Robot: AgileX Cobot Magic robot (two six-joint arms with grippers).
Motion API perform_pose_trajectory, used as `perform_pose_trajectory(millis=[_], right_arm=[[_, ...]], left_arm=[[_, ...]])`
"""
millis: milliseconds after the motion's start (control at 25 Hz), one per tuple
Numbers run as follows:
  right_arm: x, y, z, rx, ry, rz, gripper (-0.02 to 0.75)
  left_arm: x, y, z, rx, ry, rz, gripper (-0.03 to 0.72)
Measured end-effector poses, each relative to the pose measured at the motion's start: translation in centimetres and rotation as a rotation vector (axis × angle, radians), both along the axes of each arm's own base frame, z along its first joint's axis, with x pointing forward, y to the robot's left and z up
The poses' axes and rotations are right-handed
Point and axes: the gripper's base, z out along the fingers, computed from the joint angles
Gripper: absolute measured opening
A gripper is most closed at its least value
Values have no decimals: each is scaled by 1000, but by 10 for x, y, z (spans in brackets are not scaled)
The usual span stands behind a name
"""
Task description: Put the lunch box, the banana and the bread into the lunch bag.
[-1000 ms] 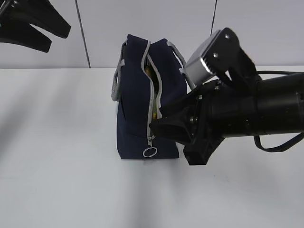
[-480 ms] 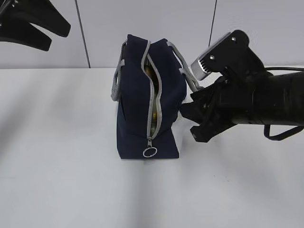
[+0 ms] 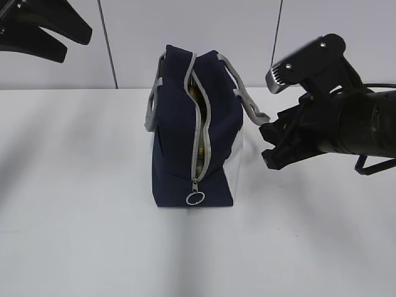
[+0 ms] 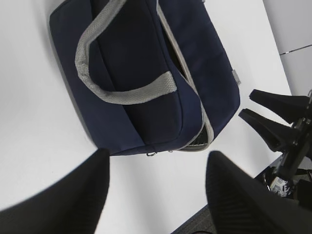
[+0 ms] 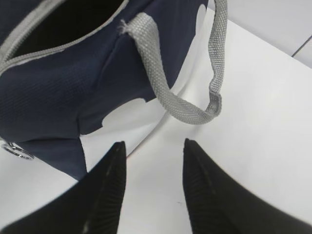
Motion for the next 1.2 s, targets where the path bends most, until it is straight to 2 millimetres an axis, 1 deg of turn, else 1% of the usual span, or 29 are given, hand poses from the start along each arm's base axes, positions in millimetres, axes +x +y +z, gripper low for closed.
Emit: perform_pose_trajectory(millis=[120,240,360,480,560,720,760,840,960,1200], right_arm=[[-2,8,4,-72,-39,8,290],[-10,25,8,-139,-84,56,290],[-21,42,9,-132,-92,122,290],[-28,52,9,-93,-78,139,290],[-32,58,8,-82,-78,128,290],[-38,68,4,-143,-128,84,290],[-40,71,4,-135,-131,81,290],[-42,76,3,-83,-125,90,290],[-47,79,-5,-8,-101,117,290],[-62,74,-28,87,-66,178,290]], left_arm=[[0,0,0,0,-3,2,433],[0,0,0,1,-3,2,433],[0,1,0,11,-4,3,431],[0,1,-1,17,-5,3,431],[1,2,-1,23,-7,4,431],[1,2,-1,32,-14,10,431],[2,2,-1,33,-16,11,431],[2,2,-1,33,-17,12,431],[2,3,-1,36,-17,12,430],[2,3,-2,39,-18,13,424]])
